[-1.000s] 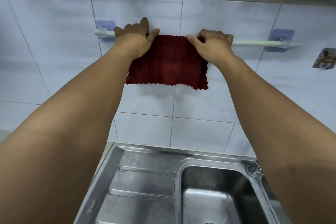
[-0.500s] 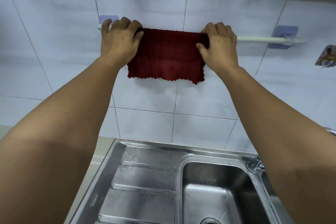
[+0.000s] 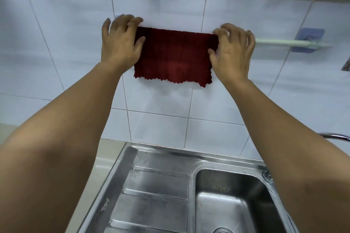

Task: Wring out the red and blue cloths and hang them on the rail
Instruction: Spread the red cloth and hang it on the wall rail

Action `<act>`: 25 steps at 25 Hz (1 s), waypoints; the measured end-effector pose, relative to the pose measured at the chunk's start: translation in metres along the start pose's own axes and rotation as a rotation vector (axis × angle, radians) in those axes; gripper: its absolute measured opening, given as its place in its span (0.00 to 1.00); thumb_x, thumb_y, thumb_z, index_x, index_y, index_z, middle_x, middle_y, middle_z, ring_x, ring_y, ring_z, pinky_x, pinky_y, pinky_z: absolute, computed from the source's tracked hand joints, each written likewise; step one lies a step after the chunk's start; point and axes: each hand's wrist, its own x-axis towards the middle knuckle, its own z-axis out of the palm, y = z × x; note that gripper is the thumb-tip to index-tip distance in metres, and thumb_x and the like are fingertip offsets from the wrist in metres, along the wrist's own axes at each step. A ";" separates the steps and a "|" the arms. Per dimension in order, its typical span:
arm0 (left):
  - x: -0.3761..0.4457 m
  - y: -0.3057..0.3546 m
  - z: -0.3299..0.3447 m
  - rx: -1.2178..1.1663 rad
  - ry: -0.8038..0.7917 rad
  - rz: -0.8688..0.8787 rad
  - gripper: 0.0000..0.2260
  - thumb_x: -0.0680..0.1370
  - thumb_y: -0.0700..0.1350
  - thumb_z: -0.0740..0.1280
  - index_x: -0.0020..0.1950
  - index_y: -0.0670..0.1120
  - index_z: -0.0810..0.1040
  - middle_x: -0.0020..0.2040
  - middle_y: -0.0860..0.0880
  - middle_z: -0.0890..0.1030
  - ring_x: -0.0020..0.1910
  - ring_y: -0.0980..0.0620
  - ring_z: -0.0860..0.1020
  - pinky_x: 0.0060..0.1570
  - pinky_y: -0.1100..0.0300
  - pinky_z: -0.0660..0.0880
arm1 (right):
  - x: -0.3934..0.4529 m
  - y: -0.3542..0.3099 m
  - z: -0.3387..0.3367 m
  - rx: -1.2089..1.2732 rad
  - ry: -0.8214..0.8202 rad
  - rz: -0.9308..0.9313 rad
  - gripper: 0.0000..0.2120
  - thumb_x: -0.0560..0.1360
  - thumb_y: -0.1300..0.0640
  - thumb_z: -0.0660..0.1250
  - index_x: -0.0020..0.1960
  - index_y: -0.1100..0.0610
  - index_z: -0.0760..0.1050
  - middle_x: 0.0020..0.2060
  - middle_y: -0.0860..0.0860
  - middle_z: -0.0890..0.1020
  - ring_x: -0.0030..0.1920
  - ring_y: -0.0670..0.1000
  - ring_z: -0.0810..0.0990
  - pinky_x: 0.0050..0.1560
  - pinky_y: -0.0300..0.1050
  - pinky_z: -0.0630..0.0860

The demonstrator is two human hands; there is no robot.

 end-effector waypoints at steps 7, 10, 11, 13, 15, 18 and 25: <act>-0.037 0.010 0.034 -0.444 -0.078 -0.651 0.20 0.77 0.58 0.62 0.58 0.43 0.72 0.56 0.43 0.78 0.57 0.42 0.76 0.58 0.46 0.72 | -0.049 -0.012 0.023 0.368 -0.231 0.417 0.15 0.74 0.42 0.64 0.51 0.53 0.71 0.33 0.42 0.78 0.49 0.52 0.78 0.52 0.50 0.60; -0.043 0.004 0.044 -0.718 -0.195 -0.735 0.10 0.77 0.52 0.65 0.47 0.45 0.74 0.46 0.45 0.79 0.46 0.46 0.77 0.50 0.55 0.76 | -0.060 -0.008 0.032 0.454 -0.377 0.498 0.06 0.76 0.48 0.64 0.48 0.50 0.74 0.35 0.41 0.76 0.55 0.52 0.76 0.52 0.48 0.59; -0.044 0.004 0.045 -0.798 -0.194 -0.750 0.07 0.78 0.48 0.65 0.43 0.46 0.73 0.42 0.47 0.77 0.41 0.49 0.76 0.43 0.62 0.75 | -0.061 -0.007 0.034 0.452 -0.369 0.520 0.05 0.76 0.49 0.65 0.48 0.50 0.74 0.40 0.44 0.77 0.58 0.53 0.74 0.53 0.50 0.61; -0.046 0.006 0.041 -0.917 -0.185 -0.758 0.10 0.79 0.45 0.64 0.39 0.49 0.69 0.37 0.50 0.74 0.35 0.55 0.73 0.33 0.70 0.70 | -0.062 -0.005 0.034 0.436 -0.318 0.529 0.04 0.76 0.53 0.65 0.50 0.52 0.75 0.52 0.49 0.76 0.59 0.53 0.72 0.55 0.53 0.64; -0.048 0.005 0.041 -0.991 -0.202 -0.764 0.11 0.81 0.45 0.63 0.39 0.50 0.67 0.37 0.52 0.73 0.35 0.58 0.71 0.31 0.73 0.68 | -0.062 -0.006 0.033 0.503 -0.288 0.556 0.03 0.76 0.54 0.64 0.49 0.51 0.73 0.53 0.49 0.74 0.55 0.51 0.74 0.58 0.54 0.67; -0.052 0.003 0.044 -1.072 -0.237 -0.798 0.06 0.80 0.47 0.63 0.46 0.50 0.68 0.42 0.52 0.75 0.38 0.58 0.73 0.36 0.68 0.68 | -0.062 -0.013 0.028 0.709 -0.279 0.696 0.12 0.74 0.43 0.64 0.49 0.50 0.67 0.48 0.44 0.77 0.49 0.47 0.77 0.63 0.59 0.68; -0.061 -0.001 0.042 -1.153 -0.298 -0.809 0.08 0.80 0.50 0.64 0.53 0.46 0.75 0.50 0.47 0.78 0.47 0.50 0.78 0.57 0.49 0.76 | -0.062 -0.021 0.022 0.819 -0.470 0.767 0.27 0.59 0.26 0.67 0.46 0.43 0.66 0.43 0.40 0.76 0.54 0.48 0.77 0.64 0.59 0.69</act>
